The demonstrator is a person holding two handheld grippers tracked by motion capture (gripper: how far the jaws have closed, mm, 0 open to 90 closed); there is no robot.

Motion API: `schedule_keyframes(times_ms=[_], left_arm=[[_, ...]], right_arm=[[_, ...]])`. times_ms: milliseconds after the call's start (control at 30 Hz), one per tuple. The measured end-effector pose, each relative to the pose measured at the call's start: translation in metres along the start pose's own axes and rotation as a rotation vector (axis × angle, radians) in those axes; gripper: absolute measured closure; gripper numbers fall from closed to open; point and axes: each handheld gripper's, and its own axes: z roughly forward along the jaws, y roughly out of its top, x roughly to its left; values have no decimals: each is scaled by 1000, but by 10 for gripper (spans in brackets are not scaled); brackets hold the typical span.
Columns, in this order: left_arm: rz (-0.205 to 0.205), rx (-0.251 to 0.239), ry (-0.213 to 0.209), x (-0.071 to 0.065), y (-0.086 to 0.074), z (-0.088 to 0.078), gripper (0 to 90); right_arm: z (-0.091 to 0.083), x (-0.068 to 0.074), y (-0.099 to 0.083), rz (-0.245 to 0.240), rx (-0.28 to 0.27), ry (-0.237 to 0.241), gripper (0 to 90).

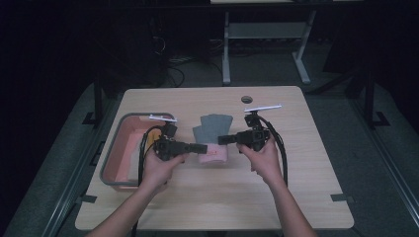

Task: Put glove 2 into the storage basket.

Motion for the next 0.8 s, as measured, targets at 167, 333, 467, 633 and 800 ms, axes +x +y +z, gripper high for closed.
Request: schedule_keyframes(times_ms=[167,333,467,633,800], left_arm=[[-2,-5,2,2,2,-9,662],[-4,-14,15,5,3,-21,663],[-9,-21,20,8,5,-30,663],[-8,-24,31,13,6,-39,663],[-10,-28,39,16,8,-48,663]], right_arm=[[5,6,5,-8,3,3,751],[13,13,13,-19,12,12,751],[20,19,18,-30,21,18,751],[29,23,24,-38,26,27,751],[37,28,30,-46,32,32,751]])
